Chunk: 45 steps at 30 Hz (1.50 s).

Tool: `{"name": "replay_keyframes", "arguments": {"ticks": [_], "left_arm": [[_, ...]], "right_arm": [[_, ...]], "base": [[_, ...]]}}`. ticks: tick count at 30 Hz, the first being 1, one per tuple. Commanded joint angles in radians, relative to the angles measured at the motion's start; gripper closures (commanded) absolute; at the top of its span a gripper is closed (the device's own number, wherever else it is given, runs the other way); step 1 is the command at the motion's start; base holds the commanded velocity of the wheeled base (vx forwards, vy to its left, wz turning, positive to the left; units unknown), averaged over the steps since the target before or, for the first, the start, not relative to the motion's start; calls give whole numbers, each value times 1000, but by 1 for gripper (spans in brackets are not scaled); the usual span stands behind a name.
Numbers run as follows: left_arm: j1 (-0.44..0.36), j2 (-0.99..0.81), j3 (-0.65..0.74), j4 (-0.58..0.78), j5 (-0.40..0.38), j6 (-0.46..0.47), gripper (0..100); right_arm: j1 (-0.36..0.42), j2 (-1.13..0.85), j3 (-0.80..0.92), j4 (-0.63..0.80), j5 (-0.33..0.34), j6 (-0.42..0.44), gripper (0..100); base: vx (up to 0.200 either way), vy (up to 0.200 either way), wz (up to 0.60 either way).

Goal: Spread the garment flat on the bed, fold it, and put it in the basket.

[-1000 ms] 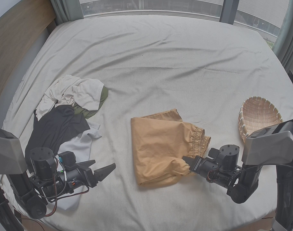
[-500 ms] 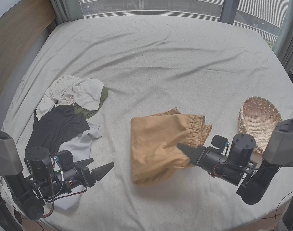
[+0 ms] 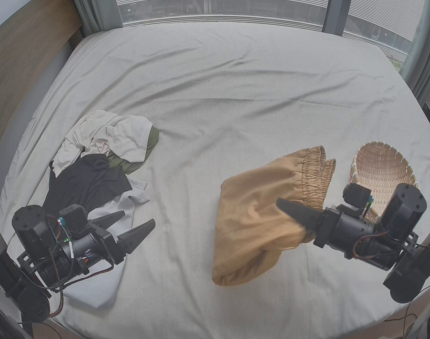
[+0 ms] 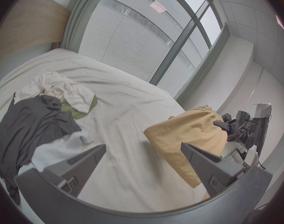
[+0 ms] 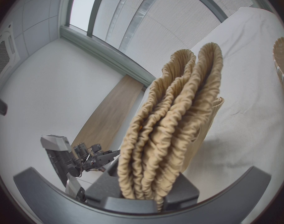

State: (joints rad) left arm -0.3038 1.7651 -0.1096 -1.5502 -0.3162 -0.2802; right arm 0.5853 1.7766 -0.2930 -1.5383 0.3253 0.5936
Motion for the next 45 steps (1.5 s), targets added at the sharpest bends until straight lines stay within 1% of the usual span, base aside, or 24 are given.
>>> {"name": "replay_keyframes", "arguments": {"ticks": [1,3,6,11,14,20,29,32,34,37,38,39,41,45], "left_arm": [[58,-49,-41,-1,-35,7,0],[75,-59,-75,1,-52,1,0],[84,-52,-78,1,-70,1,0],[83,-1,-71,1,-69,7,0],[83,27,-76,-1,-67,9,0],[51,36,-61,-1,-67,36,0],[51,36,-58,-1,-67,50,0],[51,37,-56,-2,-67,50,0],[49,31,-55,-2,-66,50,0],[52,34,-56,-2,-66,50,0],[52,34,-56,-2,-66,50,0],[55,37,-56,-2,-66,50,0],[57,39,-56,-1,-67,50,0],[60,43,-56,-1,-67,49,0]], "right_arm": [[-30,-85,28,0,20,-28,100],[-36,-88,26,0,21,-28,100],[-51,-77,26,-2,32,-28,100],[-59,-60,29,-2,35,-58,100],[-87,-63,28,-2,35,-83,100],[-91,-82,28,0,35,-87,100],[-98,-95,21,-2,32,-110,100],[-127,-97,17,-2,32,-136,100],[-165,-98,2,-2,27,-166,100],[-209,-131,-5,1,29,-169,100],[-209,-131,-5,1,29,-169,100],[-263,-141,-26,7,31,-169,100],[-314,-140,-37,9,31,-170,100],[-386,-135,-41,7,31,-172,100]], "base": [[0,0,0],[0,0,0],[0,0,0],[0,0,0],[0,0,0],[0,0,0],[0,0,0],[0,0,0],[0,0,0],[0,0,0],[0,0,0],[0,0,0],[0,0,0],[0,0,0]]}}
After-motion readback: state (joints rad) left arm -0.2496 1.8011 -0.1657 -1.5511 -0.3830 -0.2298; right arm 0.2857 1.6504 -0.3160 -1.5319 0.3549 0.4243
